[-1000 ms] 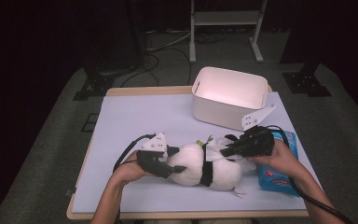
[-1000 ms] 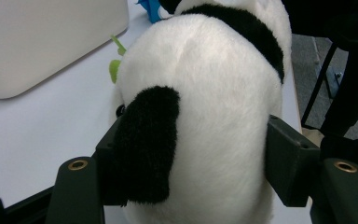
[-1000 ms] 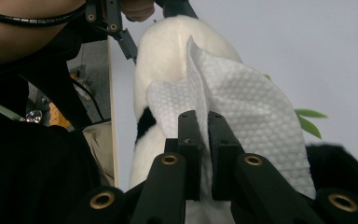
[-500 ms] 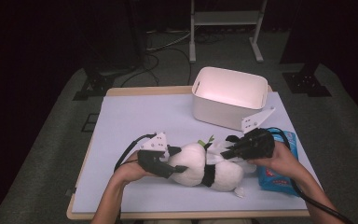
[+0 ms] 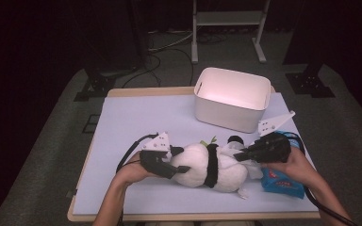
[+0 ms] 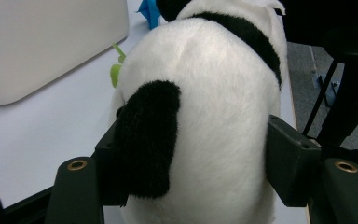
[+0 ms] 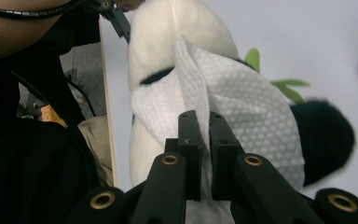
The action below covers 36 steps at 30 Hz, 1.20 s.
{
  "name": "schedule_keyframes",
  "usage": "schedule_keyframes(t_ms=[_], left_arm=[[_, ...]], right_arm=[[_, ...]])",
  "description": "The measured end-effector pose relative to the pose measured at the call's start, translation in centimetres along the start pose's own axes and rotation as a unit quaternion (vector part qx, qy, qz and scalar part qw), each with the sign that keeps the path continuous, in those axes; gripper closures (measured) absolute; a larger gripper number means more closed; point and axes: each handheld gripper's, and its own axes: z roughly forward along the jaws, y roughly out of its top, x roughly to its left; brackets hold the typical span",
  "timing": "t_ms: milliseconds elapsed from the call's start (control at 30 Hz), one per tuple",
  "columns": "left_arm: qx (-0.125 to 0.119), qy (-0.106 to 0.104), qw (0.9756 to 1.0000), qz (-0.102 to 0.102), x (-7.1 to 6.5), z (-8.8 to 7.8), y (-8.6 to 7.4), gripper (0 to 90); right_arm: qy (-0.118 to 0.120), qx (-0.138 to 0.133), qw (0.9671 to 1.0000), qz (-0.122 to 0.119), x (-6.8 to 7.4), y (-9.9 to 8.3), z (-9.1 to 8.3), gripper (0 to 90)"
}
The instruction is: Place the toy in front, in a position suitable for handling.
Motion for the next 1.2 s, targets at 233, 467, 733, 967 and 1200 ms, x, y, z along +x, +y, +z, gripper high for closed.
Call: schedule_keyframes(t_ms=[233,467,733,967,1200], left_arm=[[-0.001,0.003,1.0000,0.001,-0.2,0.1,0.3,34.4],[-0.003,0.000,1.0000,-0.003,-0.1,0.1,0.1,34.1],[-0.019,-0.011,0.9997,-0.013,-0.1,0.3,0.4,26.6],[-0.032,-0.024,0.9985,-0.037,0.2,0.1,0.4,16.8],[-0.025,-0.045,0.9970,-0.057,0.6,0.5,-0.5,9.4]], right_arm=[[0.002,0.025,0.9992,-0.031,0.4,3.0,2.2,85.1],[0.002,0.041,0.9986,-0.034,0.2,3.9,3.3,85.3],[0.000,0.028,0.9996,-0.009,-0.2,1.4,1.9,85.9],[0.000,0.028,0.9996,-0.008,0.0,0.6,1.4,86.0],[0.007,0.025,0.9997,-0.004,-0.1,-0.1,1.1,86.1]])
